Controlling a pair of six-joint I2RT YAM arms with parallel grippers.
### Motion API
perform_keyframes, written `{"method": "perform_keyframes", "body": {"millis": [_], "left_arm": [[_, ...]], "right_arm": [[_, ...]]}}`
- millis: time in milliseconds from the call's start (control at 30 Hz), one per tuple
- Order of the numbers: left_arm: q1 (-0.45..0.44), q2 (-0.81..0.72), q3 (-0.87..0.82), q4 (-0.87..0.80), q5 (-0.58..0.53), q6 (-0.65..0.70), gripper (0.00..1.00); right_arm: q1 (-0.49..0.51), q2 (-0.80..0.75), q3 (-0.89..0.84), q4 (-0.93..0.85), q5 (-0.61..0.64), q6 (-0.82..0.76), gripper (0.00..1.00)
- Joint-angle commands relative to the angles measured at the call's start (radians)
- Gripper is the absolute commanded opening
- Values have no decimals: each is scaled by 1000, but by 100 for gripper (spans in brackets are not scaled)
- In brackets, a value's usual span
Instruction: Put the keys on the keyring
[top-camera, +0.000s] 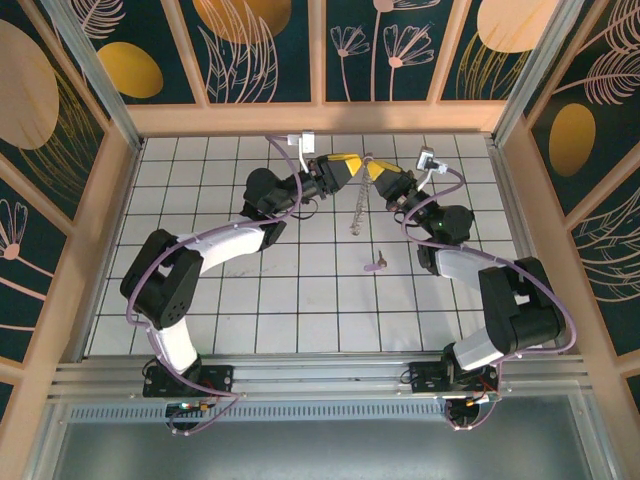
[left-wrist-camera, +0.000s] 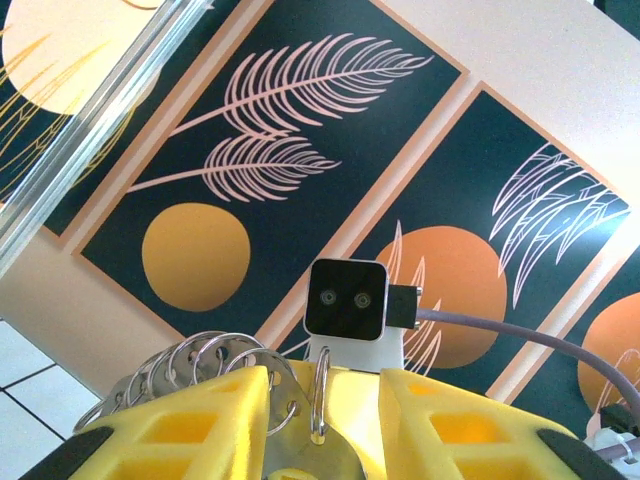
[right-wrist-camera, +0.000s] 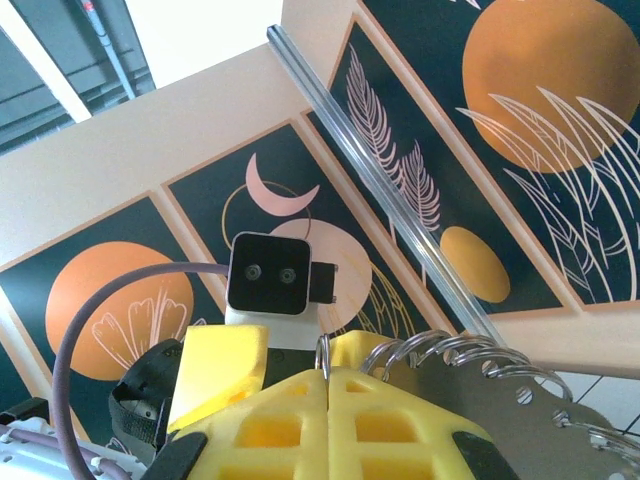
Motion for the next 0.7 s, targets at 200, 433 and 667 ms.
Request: {"method": "perform_keyframes", "body": {"millis": [200, 433, 667], "left_arm": [[-12, 21, 29, 62, 16, -16, 31], [-14, 28, 34, 61, 20, -15, 27], [-16, 35, 37, 62, 20, -18, 17]], "right_arm": [[16, 19, 21, 81, 16, 11, 0], [19, 23, 24, 83, 13, 12, 0], [27, 27, 27, 82, 9, 10, 0]]}}
